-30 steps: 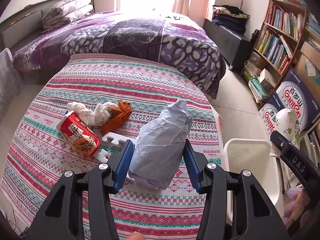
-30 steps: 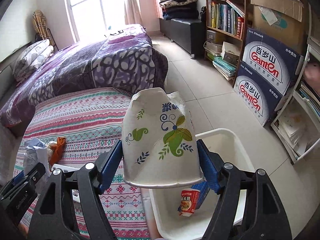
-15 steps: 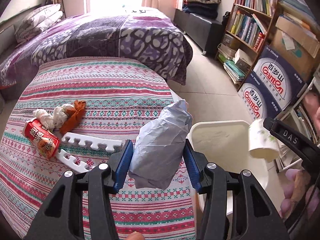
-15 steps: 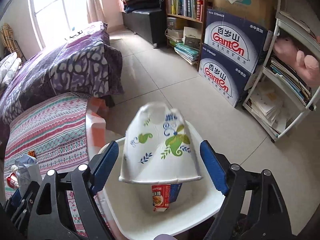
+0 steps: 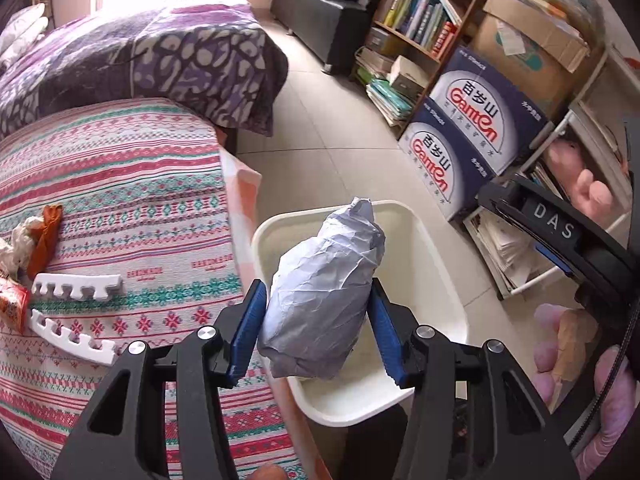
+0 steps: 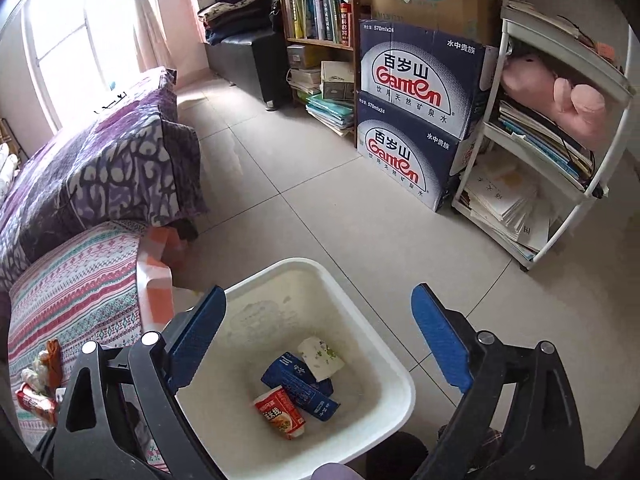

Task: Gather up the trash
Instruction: 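Open the left gripper over the white bin to drop the foil ball, then move both open grippers back over the remaining trash on the blanket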

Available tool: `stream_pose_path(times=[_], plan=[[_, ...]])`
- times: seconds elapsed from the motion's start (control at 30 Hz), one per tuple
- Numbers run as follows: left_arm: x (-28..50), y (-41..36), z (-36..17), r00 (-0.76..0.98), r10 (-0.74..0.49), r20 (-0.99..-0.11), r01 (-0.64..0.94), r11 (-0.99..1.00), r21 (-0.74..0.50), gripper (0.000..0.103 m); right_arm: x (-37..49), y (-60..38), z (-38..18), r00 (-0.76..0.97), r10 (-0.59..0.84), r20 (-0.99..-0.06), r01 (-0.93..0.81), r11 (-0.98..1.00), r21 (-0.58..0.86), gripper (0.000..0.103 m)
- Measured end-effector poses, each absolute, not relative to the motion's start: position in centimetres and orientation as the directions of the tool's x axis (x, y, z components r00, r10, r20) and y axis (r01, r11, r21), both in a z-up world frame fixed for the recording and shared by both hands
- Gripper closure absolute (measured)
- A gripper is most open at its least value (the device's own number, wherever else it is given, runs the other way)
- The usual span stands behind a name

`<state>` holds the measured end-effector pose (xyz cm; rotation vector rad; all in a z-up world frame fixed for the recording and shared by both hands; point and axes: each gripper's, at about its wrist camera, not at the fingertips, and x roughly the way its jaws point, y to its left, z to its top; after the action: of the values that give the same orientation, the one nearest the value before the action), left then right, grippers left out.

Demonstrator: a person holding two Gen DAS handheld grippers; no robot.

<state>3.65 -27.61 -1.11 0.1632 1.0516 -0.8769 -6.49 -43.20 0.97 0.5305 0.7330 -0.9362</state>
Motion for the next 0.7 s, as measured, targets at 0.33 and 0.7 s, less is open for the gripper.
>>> stream_pose_path(times=[0.33,0.7], plan=[[4.0,-25.5,0.7,0.406,-0.482,-0.776,0.656,0.745,-0.12,0.028,-6.5,-42.9,2.1,0.415,-0.539,-0.733,0.864,0.486,0.131,0.011],[6.8,-18.9,1.3,0.656,-0.251,-0.712,0.468,0.875,0.124,0.025,-2.2,-36.9,2.0,0.468,-0.528,-0.709,0.784,0.619,0.056,0.008]])
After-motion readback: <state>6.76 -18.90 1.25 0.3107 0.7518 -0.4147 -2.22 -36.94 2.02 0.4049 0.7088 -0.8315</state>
